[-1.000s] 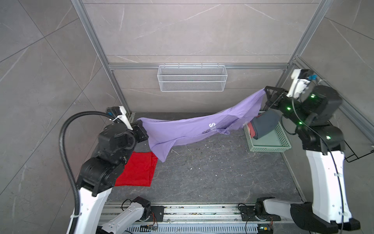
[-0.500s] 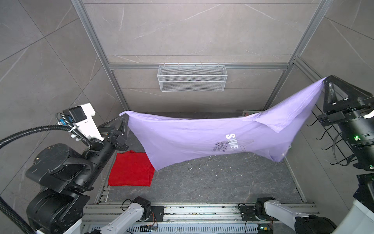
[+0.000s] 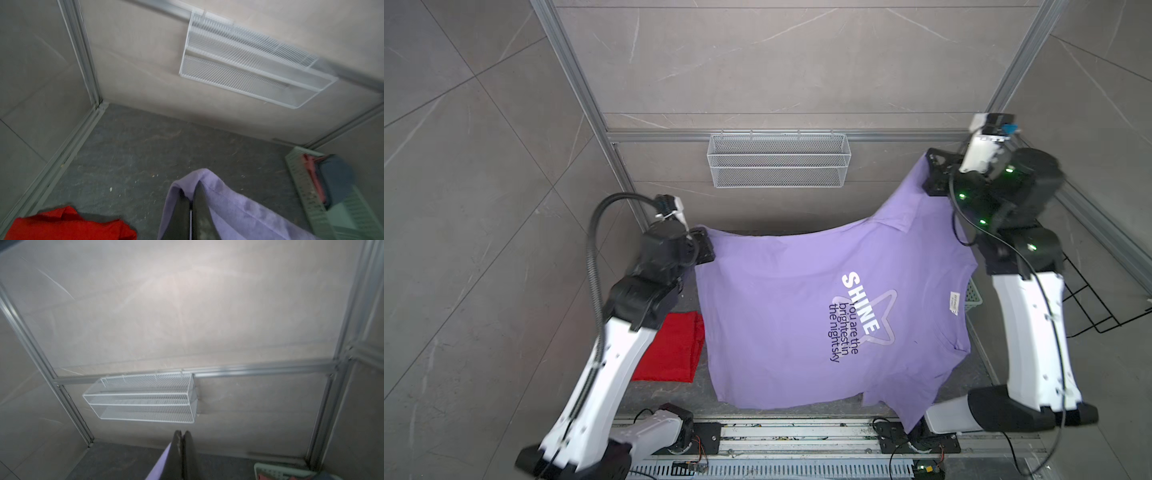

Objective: Fold and stack the t-shirts
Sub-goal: 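Lower the purple t-shirt flat onto the table with both grippers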

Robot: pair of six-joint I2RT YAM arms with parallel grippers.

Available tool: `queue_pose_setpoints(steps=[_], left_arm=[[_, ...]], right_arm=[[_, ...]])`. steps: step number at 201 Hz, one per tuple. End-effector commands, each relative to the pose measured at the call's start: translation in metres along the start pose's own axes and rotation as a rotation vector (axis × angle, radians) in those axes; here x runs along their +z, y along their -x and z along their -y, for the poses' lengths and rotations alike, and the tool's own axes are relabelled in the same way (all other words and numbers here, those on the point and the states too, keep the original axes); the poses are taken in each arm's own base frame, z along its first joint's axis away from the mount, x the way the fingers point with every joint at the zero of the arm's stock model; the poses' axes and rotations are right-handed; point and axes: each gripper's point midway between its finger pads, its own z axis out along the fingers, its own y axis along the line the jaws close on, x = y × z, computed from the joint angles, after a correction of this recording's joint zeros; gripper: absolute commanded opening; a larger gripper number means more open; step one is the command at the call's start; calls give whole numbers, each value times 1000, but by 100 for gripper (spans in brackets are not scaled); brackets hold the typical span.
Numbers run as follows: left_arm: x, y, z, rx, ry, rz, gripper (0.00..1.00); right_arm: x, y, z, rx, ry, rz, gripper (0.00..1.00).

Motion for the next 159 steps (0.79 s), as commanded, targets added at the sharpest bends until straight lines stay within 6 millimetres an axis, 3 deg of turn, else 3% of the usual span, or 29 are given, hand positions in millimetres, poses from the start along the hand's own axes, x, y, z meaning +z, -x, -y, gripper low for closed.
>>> queue_pose_setpoints(steps=[1, 22, 37, 52, 64, 90, 122, 159], left_arm=[[88, -35, -18, -65, 99, -90, 0], [157, -81, -16, -110, 67, -227, 0], [193, -109, -16, -138, 52, -315, 0], [220, -130, -16, -161, 38, -370, 0], [234, -138, -14, -176, 28, -386, 0], [256, -146, -15, -211, 24, -399, 0], [265, -155, -19, -238, 36, -420, 0], [268, -152, -29, -265, 44, -415, 0]], right_arm=[[79, -91, 33, 99, -73, -172, 0], [131, -177, 56, 164, -125, -321, 0], [160, -230, 69, 212, -152, -418, 0], [183, -273, 79, 256, -176, -484, 0], [196, -296, 85, 282, -193, -510, 0], [214, -322, 95, 321, -226, -533, 0], [225, -348, 100, 360, -251, -579, 0], [234, -346, 101, 370, -247, -566, 0]])
